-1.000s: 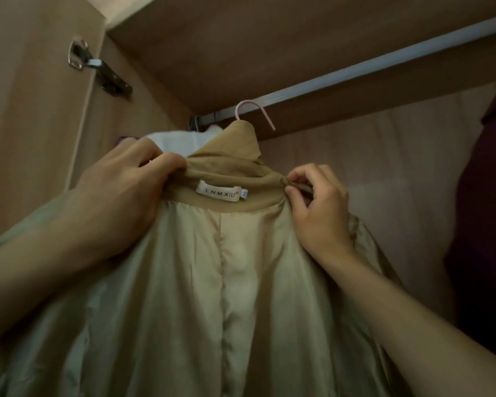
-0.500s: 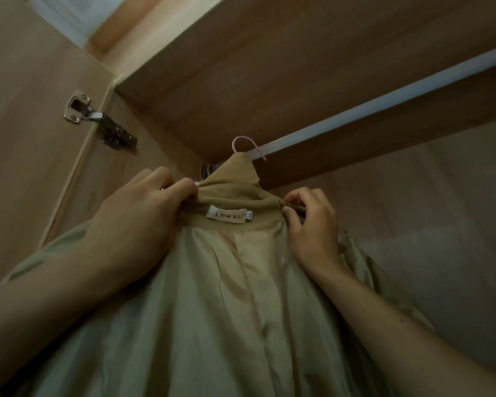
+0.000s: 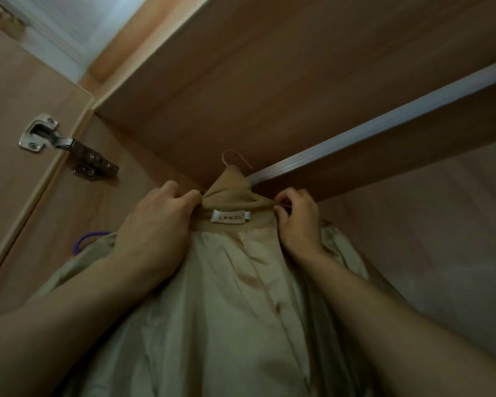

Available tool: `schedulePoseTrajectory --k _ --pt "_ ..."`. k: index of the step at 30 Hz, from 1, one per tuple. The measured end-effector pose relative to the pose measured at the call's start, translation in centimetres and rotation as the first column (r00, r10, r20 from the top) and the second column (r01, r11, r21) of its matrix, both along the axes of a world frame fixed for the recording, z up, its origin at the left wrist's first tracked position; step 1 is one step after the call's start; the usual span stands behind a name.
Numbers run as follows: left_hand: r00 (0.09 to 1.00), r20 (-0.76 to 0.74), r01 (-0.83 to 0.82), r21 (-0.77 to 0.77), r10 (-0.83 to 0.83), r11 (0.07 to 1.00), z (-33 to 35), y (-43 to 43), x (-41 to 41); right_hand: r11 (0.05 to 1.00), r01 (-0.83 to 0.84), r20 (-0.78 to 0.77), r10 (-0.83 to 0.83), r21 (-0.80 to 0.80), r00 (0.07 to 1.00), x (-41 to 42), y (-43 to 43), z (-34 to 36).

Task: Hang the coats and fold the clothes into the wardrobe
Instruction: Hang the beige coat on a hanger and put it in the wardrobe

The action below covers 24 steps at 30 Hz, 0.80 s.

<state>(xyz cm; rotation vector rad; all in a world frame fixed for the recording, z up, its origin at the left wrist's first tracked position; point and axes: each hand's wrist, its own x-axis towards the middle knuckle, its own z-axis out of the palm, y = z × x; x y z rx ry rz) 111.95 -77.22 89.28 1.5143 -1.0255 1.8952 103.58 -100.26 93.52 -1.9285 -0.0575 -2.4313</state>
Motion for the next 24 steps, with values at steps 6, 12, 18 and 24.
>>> schedulePoseTrajectory --k 6,12,18,24 --pt "0.999 -0.008 -0.039 0.034 0.039 0.999 1.2 -3.3 1.1 0.998 0.000 -0.019 0.001 0.059 1.000 2.8 -2.8 1.6" --pt "0.988 0.025 -0.155 0.130 0.153 0.979 -0.6 -6.5 1.9 0.995 -0.006 -0.079 0.014 0.096 0.997 4.1 -6.5 -1.7" --pt "0.945 0.061 -0.326 0.155 0.320 0.933 -3.5 -5.2 2.9 0.995 -0.042 -0.262 0.065 0.091 0.963 4.5 -6.7 -4.1" --pt "0.890 0.082 -0.454 0.274 0.449 0.848 -8.3 -2.9 2.6 0.956 0.221 -0.467 -0.109 0.191 0.877 3.5 -9.3 -12.0"
